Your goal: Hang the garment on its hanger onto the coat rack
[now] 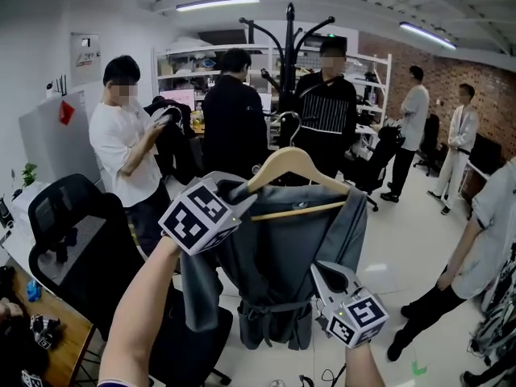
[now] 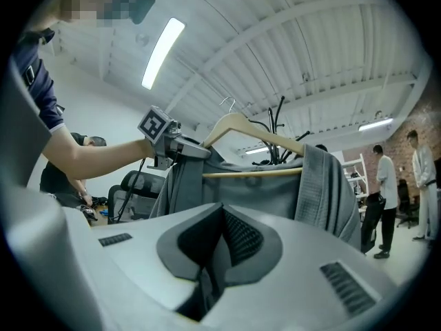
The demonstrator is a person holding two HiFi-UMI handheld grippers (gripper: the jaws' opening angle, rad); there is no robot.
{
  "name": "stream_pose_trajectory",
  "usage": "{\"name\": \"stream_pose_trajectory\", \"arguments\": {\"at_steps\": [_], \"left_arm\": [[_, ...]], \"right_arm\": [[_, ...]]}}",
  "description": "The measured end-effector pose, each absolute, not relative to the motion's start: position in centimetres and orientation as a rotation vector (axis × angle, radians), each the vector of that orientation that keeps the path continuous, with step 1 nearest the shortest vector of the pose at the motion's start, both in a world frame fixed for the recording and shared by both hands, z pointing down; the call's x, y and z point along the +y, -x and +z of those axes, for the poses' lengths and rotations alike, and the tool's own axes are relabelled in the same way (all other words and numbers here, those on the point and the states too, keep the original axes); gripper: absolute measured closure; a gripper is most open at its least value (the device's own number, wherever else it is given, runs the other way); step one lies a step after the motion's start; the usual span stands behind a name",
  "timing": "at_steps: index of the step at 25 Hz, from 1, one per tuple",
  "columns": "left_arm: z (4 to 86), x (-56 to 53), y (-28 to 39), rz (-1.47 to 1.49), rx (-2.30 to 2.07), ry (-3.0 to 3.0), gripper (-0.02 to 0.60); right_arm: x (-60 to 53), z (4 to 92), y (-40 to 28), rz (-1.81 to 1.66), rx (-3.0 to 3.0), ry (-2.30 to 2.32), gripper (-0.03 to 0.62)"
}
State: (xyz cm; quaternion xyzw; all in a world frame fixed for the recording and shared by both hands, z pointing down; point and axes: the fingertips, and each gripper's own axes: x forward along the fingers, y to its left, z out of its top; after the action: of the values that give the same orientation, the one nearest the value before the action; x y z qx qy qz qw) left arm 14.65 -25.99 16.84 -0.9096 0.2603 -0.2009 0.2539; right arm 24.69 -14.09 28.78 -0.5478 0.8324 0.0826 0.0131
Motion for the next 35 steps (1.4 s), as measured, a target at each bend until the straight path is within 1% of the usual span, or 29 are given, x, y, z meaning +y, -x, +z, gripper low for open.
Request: {"name": "stream_pose_trajectory", "arguments": {"at_steps": [5,10,18,24,30,35], "left_arm": [[17.0,-29.8,-18.2,-0.577,0.653,2.462,0.505],[16.9,-33.3,-19.6,-0.584,0.649,2.466,0.505],[12.5,-42.1,-19.7,-0.558,0.634,2.466,0.505],[8.8,-47.2,-21.1,-0.525,0.596,2.47,0.505],[9.3,-50.9,-22.3,-0.543,0.552,2.516,0.505],[10.3,-51.9,-22.8,-0.547,0.486,2.55,0.503]], "right_arm": [[-17.2,27.9,-27.8,0.288,2.557,1.716,0.583],[-20.3,27.6,-29.2,0.301,2.582,1.672,0.583],[-26.2,28.4,-29.5,0.276,2.607,1.689,0.583],[-29.6,26.0,-29.8,0.296,2.571,1.772,0.583],[-32.3,24.5,-30.2,0.271,2.528,1.812,0.583],[-33.9,23.5,-29.7,0.243,2.536,1.833,0.583]]}}
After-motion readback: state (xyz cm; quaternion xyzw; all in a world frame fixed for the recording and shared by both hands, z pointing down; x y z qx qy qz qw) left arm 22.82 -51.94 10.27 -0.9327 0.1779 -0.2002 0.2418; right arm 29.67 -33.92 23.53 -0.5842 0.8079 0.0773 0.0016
